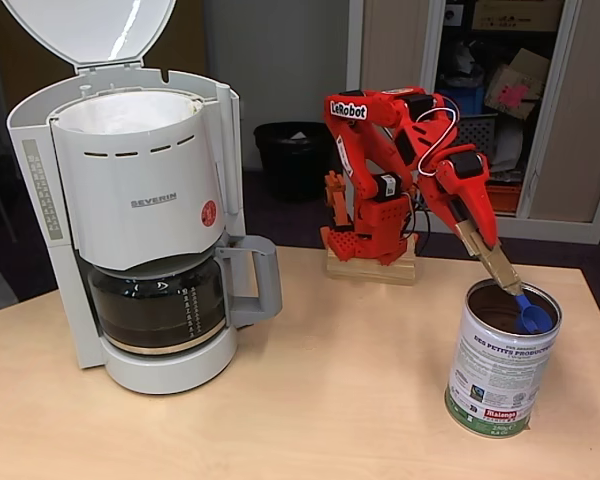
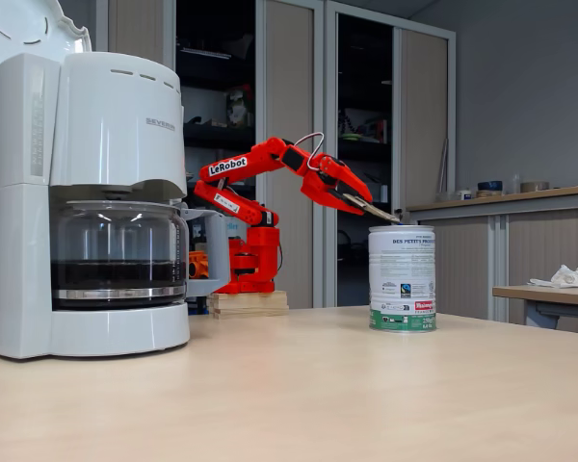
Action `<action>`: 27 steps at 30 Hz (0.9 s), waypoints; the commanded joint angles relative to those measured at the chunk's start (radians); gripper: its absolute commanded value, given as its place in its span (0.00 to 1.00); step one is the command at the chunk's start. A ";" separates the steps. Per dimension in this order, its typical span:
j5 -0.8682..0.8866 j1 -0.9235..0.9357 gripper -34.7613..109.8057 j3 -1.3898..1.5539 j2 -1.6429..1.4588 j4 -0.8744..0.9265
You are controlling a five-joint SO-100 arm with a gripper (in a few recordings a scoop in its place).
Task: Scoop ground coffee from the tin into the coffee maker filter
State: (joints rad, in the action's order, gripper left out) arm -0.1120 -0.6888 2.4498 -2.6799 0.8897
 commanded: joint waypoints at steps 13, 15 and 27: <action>-0.650 0.058 0.24 -0.178 0.063 0.161; -0.726 0.094 0.24 -0.213 0.061 0.213; -0.951 0.172 0.24 -0.195 0.060 0.265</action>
State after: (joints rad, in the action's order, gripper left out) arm -1.0308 -0.5031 2.2396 -2.6078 1.1689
